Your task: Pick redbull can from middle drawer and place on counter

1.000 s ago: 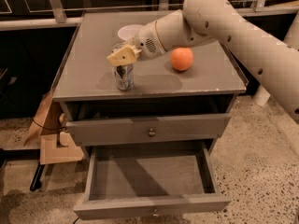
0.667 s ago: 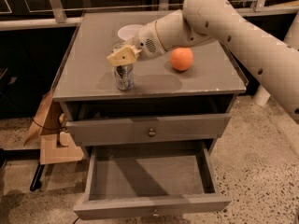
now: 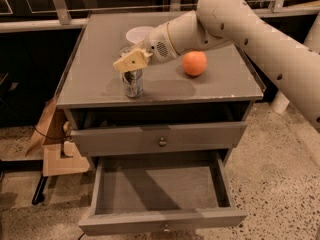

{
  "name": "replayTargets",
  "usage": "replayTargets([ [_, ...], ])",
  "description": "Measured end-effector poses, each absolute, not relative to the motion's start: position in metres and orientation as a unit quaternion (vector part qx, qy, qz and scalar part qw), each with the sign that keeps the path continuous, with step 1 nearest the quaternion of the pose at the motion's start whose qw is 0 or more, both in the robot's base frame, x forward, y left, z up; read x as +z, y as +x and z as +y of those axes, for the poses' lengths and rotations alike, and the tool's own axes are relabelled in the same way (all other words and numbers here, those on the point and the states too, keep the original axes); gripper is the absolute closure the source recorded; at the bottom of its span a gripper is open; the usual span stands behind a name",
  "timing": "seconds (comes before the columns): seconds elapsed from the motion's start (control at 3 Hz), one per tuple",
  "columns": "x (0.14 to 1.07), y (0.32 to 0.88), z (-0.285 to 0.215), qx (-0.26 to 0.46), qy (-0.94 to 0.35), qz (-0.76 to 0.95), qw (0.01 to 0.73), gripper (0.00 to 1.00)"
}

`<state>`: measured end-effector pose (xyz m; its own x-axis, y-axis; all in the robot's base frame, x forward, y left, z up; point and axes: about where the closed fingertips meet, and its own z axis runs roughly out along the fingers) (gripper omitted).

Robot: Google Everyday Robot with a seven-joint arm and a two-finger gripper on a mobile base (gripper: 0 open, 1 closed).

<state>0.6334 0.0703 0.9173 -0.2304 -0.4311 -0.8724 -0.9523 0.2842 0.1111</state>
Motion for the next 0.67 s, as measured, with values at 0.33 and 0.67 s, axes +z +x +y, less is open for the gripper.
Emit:
replayTargets([
  [0.33, 0.9172, 0.6334, 0.0704, 0.343, -0.490, 0.705, 0.380, 0.11],
  [0.67, 0.9172, 0.6333, 0.0704, 0.343, -0.490, 0.705, 0.380, 0.00],
])
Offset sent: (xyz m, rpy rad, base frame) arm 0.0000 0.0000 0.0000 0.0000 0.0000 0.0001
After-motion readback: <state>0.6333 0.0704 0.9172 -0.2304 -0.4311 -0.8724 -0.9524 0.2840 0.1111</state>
